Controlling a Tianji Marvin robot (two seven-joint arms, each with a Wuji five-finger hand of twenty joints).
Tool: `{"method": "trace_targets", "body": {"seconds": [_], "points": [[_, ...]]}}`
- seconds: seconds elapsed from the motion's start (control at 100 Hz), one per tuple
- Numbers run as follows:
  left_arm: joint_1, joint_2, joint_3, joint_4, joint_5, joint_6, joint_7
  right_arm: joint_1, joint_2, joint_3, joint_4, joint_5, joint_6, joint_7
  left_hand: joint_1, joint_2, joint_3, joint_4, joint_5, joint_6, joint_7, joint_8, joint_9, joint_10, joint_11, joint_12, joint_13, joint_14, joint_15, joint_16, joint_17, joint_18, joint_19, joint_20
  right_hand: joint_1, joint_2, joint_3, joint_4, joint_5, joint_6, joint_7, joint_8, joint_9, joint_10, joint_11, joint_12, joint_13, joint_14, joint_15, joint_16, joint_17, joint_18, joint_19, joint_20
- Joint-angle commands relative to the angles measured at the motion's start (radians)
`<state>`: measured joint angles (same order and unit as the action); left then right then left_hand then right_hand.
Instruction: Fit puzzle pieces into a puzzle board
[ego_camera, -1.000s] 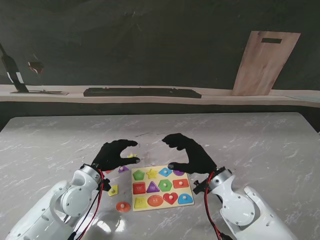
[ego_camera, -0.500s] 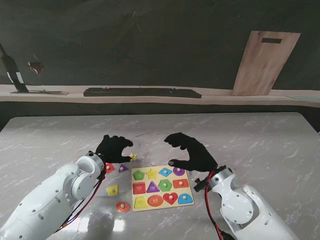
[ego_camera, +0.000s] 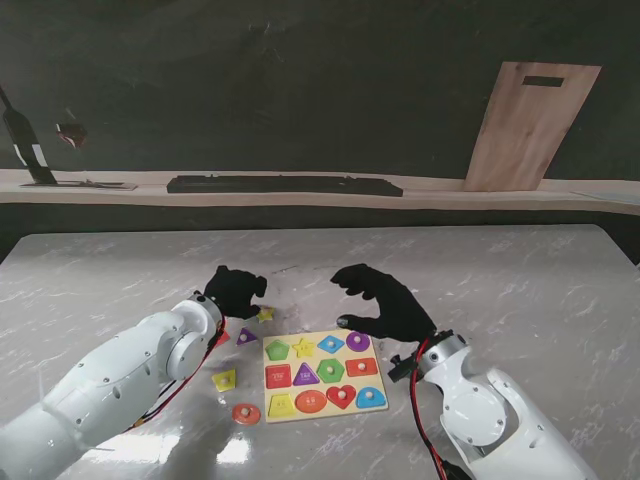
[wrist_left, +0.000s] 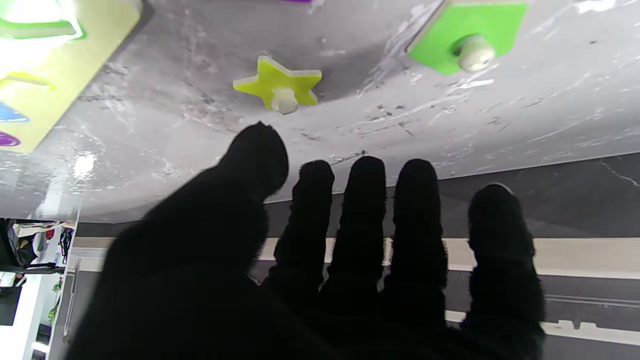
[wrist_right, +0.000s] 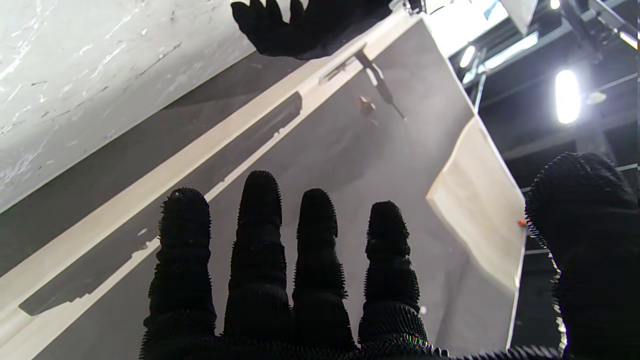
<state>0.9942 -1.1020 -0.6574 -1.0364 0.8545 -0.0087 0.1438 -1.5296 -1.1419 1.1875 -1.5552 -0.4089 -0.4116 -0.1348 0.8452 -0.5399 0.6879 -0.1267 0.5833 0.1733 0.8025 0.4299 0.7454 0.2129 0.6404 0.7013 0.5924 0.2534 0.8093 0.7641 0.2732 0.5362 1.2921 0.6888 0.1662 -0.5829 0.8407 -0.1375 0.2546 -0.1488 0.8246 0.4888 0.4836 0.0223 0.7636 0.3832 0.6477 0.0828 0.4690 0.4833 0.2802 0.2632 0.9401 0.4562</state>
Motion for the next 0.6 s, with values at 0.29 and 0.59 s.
{"method": "trace_targets", "body": {"seconds": [0.29, 0.59], "points": [[-0.036, -0.035, 0.065, 0.05, -0.046, 0.026, 0.008, -0.008, -0.008, -0.001, -0.006, -0.022, 0.021, -0.021, -0.008, -0.03, 0.015, -0.035, 0.018, -0.014, 0.033, -0.002, 0.004, 0.0, 0.02, -0.048, 0.022, -0.023, 0.037, 0.012, 0.005, -0.179, 0.033, 0.024, 0.006, 0.0, -0.003, 0.018, 0.033, -0.032, 0.018, 0.021, 0.041, -0.03, 0.021, 0.011, 0.016, -0.024, 0.031, 0.02, 0.009, 0.017, 0.033, 0.027], [-0.055, -0.054, 0.1, 0.101, -0.068, 0.047, 0.049, -0.007, -0.008, -0.001, -0.005, -0.028, 0.033, -0.025, 0.032, -0.04, -0.018, -0.062, 0.028, -0.026, 0.075, -0.008, 0.03, 0.003, 0.045, -0.019, 0.037, -0.018, 0.063, 0.02, 0.02, -0.169, 0.042, 0.029, 0.008, 0.011, -0.016, 0.019, 0.038, -0.034, 0.018, 0.026, 0.045, -0.029, 0.021, 0.011, 0.018, -0.021, 0.037, 0.024, 0.011, 0.021, 0.04, 0.031]]}}
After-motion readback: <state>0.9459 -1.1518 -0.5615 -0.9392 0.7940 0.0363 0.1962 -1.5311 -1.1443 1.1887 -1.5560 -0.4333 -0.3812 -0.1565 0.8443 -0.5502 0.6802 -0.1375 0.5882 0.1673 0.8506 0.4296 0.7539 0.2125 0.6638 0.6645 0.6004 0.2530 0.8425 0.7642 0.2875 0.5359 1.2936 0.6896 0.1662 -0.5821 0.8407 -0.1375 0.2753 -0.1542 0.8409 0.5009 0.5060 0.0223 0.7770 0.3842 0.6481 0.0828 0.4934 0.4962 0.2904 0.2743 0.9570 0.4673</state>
